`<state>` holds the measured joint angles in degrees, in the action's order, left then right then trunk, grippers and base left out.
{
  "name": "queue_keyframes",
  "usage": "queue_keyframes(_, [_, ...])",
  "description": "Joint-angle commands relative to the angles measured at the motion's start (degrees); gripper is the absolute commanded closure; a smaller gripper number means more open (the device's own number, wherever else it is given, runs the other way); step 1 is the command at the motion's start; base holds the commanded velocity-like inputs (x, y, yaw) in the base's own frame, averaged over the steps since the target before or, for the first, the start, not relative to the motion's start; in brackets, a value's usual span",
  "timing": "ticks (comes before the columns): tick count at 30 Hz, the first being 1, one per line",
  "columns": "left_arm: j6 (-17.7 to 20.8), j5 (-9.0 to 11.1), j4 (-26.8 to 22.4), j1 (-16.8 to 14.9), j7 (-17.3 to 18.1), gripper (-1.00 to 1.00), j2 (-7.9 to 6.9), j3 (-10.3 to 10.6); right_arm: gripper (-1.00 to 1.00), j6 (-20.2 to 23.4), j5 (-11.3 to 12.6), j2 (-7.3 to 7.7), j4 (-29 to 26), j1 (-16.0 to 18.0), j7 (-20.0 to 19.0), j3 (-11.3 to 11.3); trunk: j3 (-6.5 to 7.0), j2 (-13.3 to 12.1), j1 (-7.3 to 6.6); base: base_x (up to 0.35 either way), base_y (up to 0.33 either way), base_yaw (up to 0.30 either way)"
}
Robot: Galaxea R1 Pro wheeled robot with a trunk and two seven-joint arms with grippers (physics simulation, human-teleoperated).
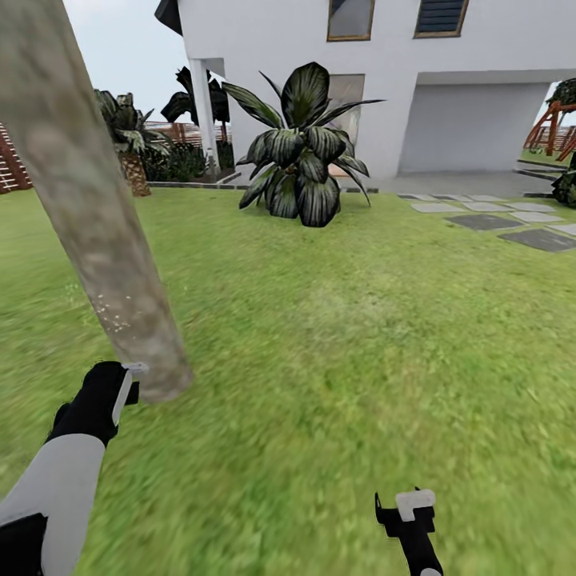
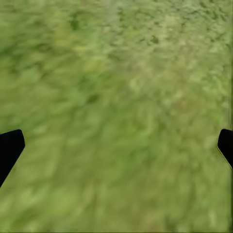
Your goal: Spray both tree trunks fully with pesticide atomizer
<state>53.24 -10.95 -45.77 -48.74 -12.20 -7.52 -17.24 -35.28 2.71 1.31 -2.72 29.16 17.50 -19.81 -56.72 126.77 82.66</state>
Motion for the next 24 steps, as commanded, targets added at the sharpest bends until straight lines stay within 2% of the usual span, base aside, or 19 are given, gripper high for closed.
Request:
queue_keyframes(1, [0.22,-0.38,-0.09,0.67,0.07,1.00,-0.25,-0.05,-1.00,-0.07,0.28,0.00,0.00,0.02,0.26,-0.49,-0.05,0.02,0.01,0.204,-0.208,0.000])
queue_keyframes(5, [-0.16,-0.41,-0.08,3.81,0.07,1.00,-1.31,-0.37,-1.00,-0.05,0.28,-0.04,0.00,0.02,0.26,-0.56,-0.05,0.02,0.01,0.201,-0.208,0.036])
queue_keyframes(10, [-4.23,-0.05,0.14,4.58,0.04,1.00,-1.36,-0.42,-1.00,-0.06,0.23,-0.05,0.00,0.02,0.26,-0.58,-0.05,0.02,0.01,0.214,-0.207,0.232])
queue_keyframes(16, [-4.38,0.38,0.32,5.12,0.39,1.00,-0.35,-0.39,-1.00,-0.11,0.17,-0.17,0.00,0.02,0.25,-0.63,-0.05,0.02,0.01,0.080,-0.074,0.243])
queue_keyframes(21, [-4.46,0.40,-0.15,5.40,0.54,1.00,-0.29,-0.40,-1.00,-0.06,0.19,-0.10,0.00,0.02,0.26,-0.58,-0.05,0.02,0.01,0.191,-0.197,0.026])
queue_keyframes(24, [-4.54,0.39,-0.32,5.41,0.50,1.00,0.69,-0.36,-1.00,-0.08,0.19,-0.11,0.00,0.02,0.26,-0.58,-0.05,0.02,0.01,0.223,-0.205,0.001])
